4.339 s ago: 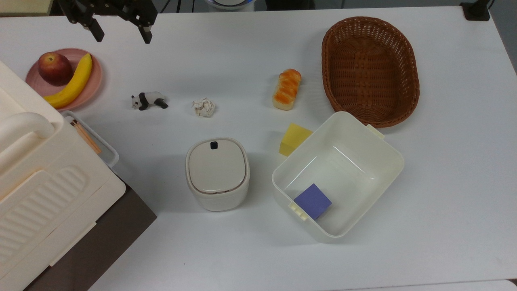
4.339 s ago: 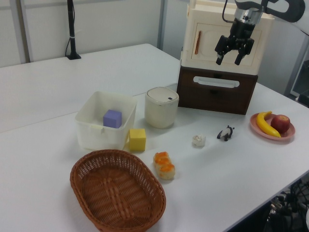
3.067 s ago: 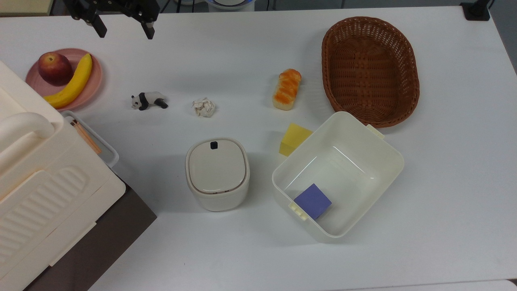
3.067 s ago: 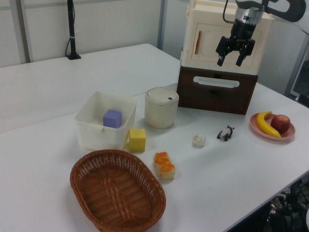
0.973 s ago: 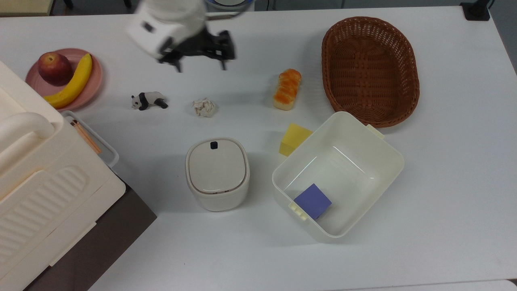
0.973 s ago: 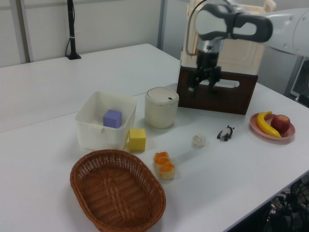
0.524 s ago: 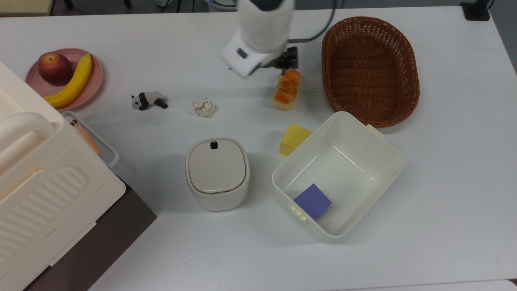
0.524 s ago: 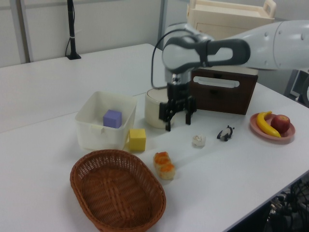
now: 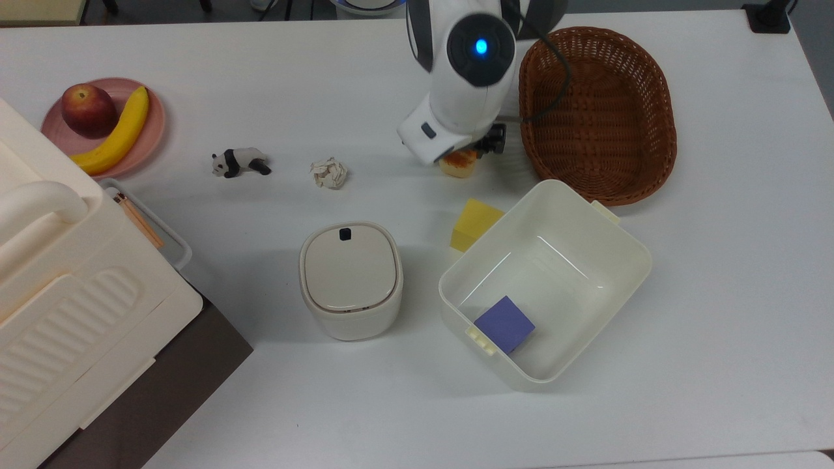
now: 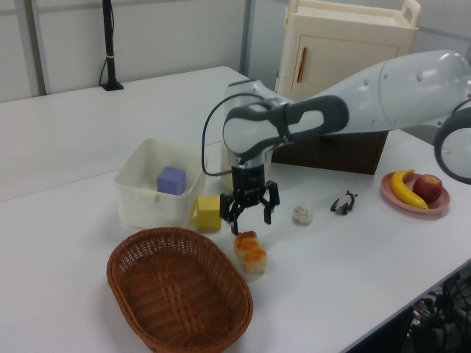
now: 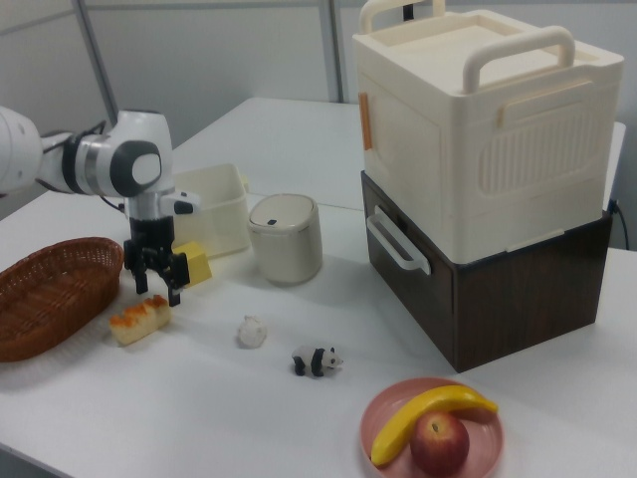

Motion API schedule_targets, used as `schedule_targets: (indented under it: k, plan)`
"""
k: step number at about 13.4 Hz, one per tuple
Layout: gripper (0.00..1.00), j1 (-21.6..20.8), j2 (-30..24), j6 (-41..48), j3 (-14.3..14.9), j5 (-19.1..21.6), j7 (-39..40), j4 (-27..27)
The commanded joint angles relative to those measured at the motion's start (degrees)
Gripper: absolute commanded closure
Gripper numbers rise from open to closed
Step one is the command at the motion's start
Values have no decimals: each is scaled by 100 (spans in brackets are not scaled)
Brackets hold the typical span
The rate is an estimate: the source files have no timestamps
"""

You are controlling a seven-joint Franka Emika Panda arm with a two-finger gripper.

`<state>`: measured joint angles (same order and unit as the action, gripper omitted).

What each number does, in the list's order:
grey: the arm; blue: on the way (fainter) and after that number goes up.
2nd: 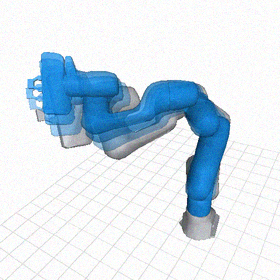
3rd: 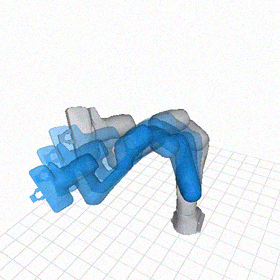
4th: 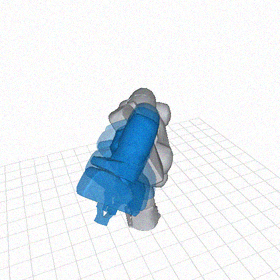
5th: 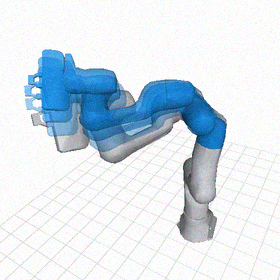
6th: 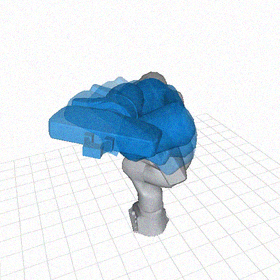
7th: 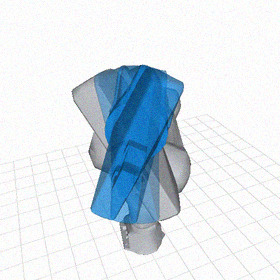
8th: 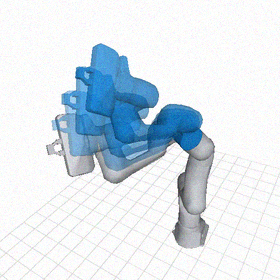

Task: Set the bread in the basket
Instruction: 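Close the gripper on the bread roll and lift it, then carry the bread roll over the wicker basket and release it inside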

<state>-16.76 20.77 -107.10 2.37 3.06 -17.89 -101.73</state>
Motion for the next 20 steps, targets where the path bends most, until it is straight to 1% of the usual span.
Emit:
schedule_targets:
  k: [1, 2, 3, 4, 5, 6, 7, 9, 10, 11, 13, 14, 15, 16, 17, 19, 20]
  plan:
    - [5, -265, 225, -276, 71, 45, -285, -75]
    - [10, -327, 252, -302, 71, 37, -338, -75]
    - [19, -371, 261, -302, 71, 36, -355, -75]
    - [35, -398, 252, -302, 71, 28, -347, -75]
    - [58, -389, 235, -268, 71, 28, -329, -66]
    - [89, -337, 165, -224, 71, 28, -303, -40]
    - [100, -302, 77, -171, 97, 28, -277, -40]
    - [100, -100, -317, 267, 124, 28, 64, 30]
    - [100, 49, -606, 643, 132, 28, 353, 144]
    - [100, 155, -766, 882, 124, 45, 461, 267]
    - [100, 121, -908, 1112, 106, 54, 392, 548]
    - [97, -19, -865, 1060, 63, 80, 209, 741]
    - [93, -325, -803, 886, 54, 72, -185, 786]
    - [90, -502, -803, 623, 53, 72, -363, 752]
    - [86, -686, -663, 368, 53, 72, -599, 751]
    - [84, -907, -461, 156, 53, 107, -873, 787]
    - [75, -1030, -425, -2, 53, 150, -970, 778]
